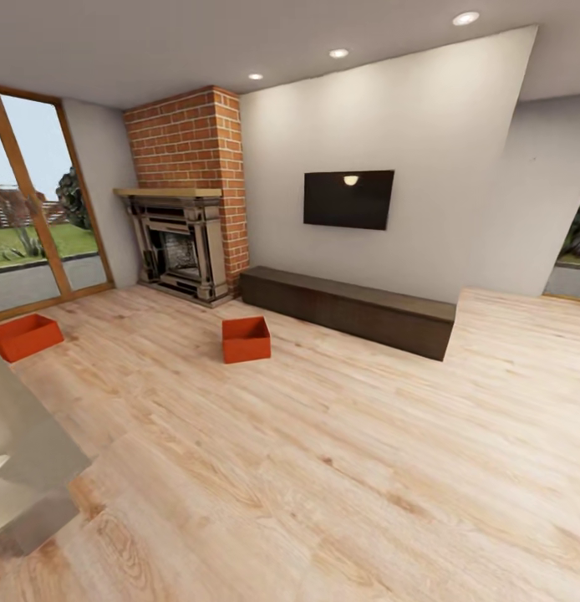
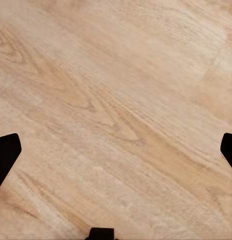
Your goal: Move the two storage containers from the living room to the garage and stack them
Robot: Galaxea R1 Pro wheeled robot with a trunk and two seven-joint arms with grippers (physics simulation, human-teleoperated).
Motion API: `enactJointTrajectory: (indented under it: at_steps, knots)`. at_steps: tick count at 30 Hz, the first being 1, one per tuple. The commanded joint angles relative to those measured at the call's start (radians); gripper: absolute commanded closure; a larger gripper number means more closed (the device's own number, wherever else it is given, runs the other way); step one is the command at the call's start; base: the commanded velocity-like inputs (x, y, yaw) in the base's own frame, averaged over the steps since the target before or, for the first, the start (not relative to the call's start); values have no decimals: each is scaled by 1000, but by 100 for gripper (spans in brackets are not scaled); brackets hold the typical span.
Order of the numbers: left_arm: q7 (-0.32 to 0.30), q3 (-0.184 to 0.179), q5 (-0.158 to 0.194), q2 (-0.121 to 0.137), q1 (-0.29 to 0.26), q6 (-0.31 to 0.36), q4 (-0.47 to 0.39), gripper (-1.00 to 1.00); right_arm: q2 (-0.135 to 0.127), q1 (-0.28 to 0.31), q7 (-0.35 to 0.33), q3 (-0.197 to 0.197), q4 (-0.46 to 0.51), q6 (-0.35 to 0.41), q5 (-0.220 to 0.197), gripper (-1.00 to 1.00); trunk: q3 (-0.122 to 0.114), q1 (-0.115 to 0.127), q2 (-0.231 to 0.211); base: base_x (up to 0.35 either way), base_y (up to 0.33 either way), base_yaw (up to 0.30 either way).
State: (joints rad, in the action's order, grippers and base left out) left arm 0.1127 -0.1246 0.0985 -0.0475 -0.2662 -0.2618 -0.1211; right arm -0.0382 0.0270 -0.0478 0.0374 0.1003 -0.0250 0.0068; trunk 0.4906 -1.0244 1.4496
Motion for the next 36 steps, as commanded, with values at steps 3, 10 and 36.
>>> enactJointTrajectory:
  at_steps: [3,10,36]
  knots:
    - [4,-9,10,0,-1,-4,1,-100,0,0,-4,4,-1,-3,1,-100,1,-1,0,344,0,0]
    - [4,-9,10,0,-1,-4,1,-100,0,1,-4,4,-1,-3,1,-100,1,-1,0,344,0,0]
    - [4,-9,10,0,-1,-4,1,-100,0,0,-5,4,-1,-3,1,-100,1,-1,0,344,0,0]
